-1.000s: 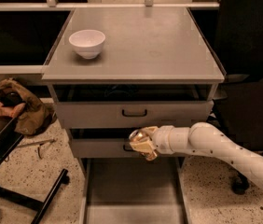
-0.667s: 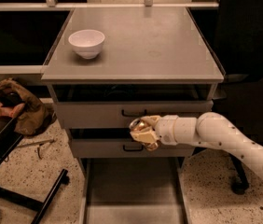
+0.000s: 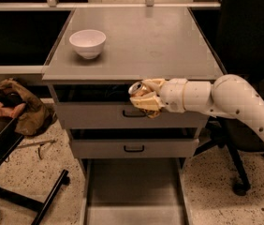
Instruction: Pick orange can from bottom drawer and place on counter
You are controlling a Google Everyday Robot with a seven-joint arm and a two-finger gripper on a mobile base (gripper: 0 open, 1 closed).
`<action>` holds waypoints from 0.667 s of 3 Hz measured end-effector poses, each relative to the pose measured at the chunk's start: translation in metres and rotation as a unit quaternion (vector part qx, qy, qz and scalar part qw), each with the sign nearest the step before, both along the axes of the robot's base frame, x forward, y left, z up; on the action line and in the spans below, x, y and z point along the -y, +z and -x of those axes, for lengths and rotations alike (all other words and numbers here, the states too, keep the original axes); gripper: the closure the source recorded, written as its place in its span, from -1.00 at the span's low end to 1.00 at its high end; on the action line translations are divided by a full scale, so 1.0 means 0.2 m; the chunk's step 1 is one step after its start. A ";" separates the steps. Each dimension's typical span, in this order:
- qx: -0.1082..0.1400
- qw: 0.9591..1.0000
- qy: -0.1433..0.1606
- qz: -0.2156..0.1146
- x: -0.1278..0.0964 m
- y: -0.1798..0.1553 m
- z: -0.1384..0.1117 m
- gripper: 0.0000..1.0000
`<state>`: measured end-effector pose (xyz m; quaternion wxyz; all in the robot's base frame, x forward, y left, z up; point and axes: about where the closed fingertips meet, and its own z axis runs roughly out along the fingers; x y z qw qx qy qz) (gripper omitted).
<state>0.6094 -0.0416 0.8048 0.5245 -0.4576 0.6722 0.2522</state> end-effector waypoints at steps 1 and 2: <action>0.001 1.000 0.000 0.000 0.00 0.01 0.00 1.00; 0.023 1.000 0.001 0.001 0.01 0.23 -0.08 1.00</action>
Offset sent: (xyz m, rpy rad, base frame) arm 0.0540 -0.0141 0.1548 -0.0079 -0.1512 -0.0037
